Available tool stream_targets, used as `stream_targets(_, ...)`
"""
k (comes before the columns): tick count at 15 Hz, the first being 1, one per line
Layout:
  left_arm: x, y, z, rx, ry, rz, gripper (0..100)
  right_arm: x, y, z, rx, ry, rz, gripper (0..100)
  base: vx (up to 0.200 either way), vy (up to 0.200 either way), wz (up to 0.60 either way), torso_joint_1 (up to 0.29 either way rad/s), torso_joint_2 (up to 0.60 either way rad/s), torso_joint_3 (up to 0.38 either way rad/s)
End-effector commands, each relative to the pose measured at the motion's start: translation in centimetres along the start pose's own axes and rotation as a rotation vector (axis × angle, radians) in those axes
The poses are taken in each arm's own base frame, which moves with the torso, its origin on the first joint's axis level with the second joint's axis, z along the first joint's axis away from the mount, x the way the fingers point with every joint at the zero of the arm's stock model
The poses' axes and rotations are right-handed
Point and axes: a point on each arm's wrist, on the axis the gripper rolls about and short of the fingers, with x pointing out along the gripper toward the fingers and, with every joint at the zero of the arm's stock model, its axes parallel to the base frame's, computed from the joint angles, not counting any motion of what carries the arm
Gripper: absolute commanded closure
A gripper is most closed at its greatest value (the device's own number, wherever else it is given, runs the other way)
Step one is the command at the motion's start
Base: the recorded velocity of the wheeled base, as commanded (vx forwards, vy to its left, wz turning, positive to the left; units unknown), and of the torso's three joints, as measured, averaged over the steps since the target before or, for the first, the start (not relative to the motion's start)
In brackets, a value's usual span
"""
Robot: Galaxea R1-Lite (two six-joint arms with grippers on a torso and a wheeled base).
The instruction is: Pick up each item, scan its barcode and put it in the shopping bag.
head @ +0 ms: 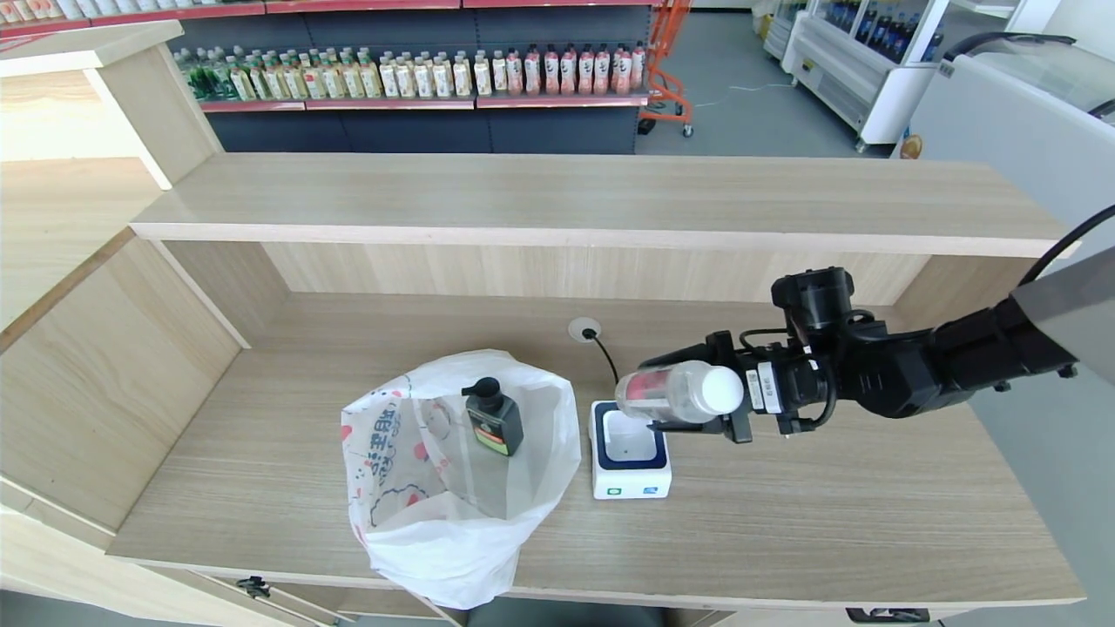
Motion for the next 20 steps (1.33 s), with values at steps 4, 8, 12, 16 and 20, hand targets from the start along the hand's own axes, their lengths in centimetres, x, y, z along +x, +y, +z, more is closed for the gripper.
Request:
stream_targets(4,0.0,0.0,0.0,0.000,-0.001,0.000,0,-0.2,1.6,-1.6,-0.030,0.012,0.013,100,0.000,0.000,0.00,0.000,0.00,0.000)
stream_targets(8,0.0,0.0,0.0,0.000,-0.001,0.000,0,0.3,1.9,-2.1,-0.046,0.006,0.020,100,0.000,0.000,0.00,0.000,0.00,0.000)
stream_targets(12,0.0,0.0,0.0,0.000,-0.001,0.000,0,0.8,1.6,-2.4,-0.067,-0.001,0.021,100,0.000,0.000,0.00,0.000,0.00,0.000)
stream_targets(16,0.0,0.0,0.0,0.000,-0.001,0.000,0,0.7,1.7,-2.5,-0.079,0.002,0.021,100,0.000,0.000,0.00,0.000,0.00,0.000)
stream_targets(20,0.0,0.0,0.0,0.000,-0.001,0.000,0,0.7,1.7,-2.5,-0.079,0.002,0.022,100,0.000,0.000,0.00,0.000,0.00,0.000)
